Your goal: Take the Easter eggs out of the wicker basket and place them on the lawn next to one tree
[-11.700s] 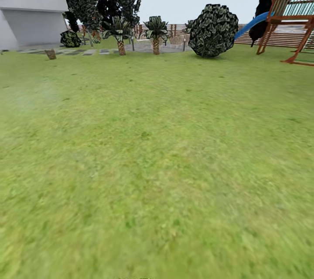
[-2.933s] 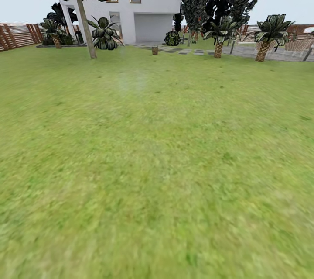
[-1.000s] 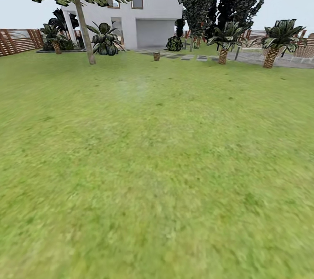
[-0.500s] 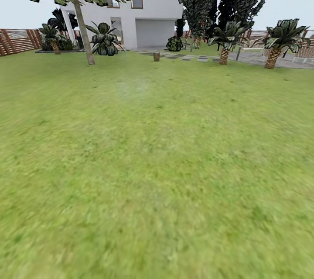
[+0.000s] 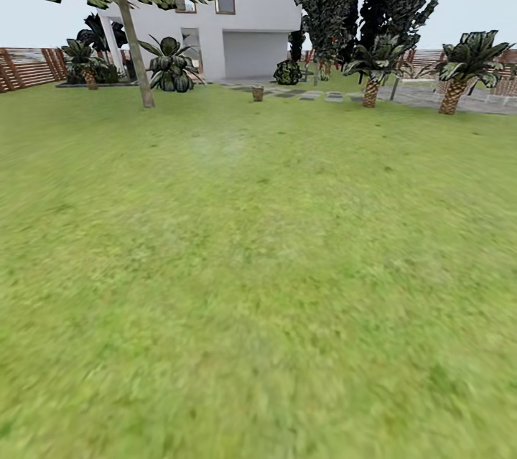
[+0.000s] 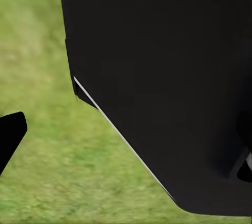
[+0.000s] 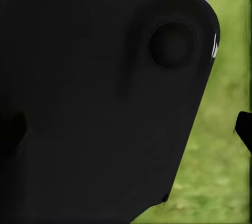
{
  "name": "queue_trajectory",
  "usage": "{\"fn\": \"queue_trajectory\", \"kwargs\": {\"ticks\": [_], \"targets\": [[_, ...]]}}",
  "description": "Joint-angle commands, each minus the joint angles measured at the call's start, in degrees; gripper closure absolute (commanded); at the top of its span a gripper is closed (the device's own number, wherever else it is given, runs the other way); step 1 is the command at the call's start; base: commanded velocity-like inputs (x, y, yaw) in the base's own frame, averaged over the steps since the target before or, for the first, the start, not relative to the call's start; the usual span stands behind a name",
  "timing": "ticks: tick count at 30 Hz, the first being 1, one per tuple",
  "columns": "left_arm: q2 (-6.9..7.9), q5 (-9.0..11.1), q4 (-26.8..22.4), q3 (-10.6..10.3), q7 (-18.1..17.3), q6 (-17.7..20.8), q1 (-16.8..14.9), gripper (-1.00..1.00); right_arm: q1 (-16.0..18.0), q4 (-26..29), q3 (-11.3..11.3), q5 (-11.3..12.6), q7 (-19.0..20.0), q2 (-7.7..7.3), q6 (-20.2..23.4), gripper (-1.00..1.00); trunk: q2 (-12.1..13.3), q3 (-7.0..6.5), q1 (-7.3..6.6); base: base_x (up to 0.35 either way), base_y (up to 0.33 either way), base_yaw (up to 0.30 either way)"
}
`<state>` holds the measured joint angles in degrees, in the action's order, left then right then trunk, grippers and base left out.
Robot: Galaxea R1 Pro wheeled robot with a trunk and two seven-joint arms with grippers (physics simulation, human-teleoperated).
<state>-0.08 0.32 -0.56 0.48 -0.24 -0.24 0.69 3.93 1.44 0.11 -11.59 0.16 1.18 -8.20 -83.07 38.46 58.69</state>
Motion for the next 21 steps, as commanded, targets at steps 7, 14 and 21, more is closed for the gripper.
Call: {"fn": "queue_trajectory", "kwargs": {"ticks": [7, 14, 21], "targets": [[0.0, 0.0, -0.1, 0.0, 0.0, 0.0, 0.0, -1.0, 0.0, 0.0, 0.0, -0.3, 0.0, 0.07, -0.2, -1.0, 0.0, 0.03, 0.04, 0.34, 0.0, 0.0], [0.0, 0.0, -0.1, 0.0, 0.0, 0.0, 0.0, -1.0, 0.0, 0.0, 0.1, -0.3, 0.0, 0.1, -0.2, -1.0, 0.0, 0.03, 0.04, 0.34, 0.0, 0.0], [0.07, 0.0, -0.1, 0.0, 0.0, 0.0, 0.0, -1.0, 0.0, -0.1, 0.1, -0.3, 0.0, 0.17, -0.2, -1.0, 0.0, 0.03, 0.04, 0.34, 0.0, 0.0]]}}
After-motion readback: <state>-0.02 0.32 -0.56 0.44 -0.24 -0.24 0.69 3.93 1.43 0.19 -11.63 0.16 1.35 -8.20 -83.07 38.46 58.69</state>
